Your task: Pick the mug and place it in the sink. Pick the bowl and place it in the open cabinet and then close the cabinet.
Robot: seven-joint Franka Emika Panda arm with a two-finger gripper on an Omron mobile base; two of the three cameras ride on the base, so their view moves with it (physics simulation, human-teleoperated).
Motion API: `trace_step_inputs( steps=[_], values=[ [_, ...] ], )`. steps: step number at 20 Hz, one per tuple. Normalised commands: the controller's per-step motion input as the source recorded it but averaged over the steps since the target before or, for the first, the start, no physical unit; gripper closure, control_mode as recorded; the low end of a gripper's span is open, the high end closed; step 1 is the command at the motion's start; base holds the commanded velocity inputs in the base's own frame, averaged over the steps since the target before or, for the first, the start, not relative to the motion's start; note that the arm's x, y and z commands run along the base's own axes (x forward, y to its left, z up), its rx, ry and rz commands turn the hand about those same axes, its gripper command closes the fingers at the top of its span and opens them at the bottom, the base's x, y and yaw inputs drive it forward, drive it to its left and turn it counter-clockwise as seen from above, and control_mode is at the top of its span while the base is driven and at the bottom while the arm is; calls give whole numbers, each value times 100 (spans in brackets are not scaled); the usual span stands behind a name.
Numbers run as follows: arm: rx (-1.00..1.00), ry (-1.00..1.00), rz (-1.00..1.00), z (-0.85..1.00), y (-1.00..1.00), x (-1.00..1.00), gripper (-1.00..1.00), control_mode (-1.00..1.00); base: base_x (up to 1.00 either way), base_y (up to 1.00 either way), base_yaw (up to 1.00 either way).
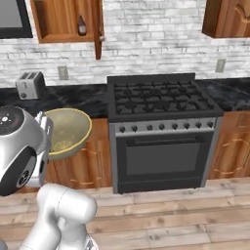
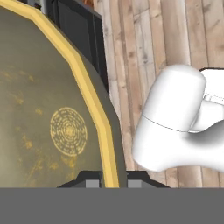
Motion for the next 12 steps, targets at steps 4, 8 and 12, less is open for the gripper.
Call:
trace_step_inputs(
  steps=[4,8,12],
  values=[
    [0,0,0,0,0,0,100,100,8,100,-23],
    [0,0,0,0,0,0,100,100,31,90,-24],
    [0,0,0,0,0,0,100,100,61,83,-40]
  ],
)
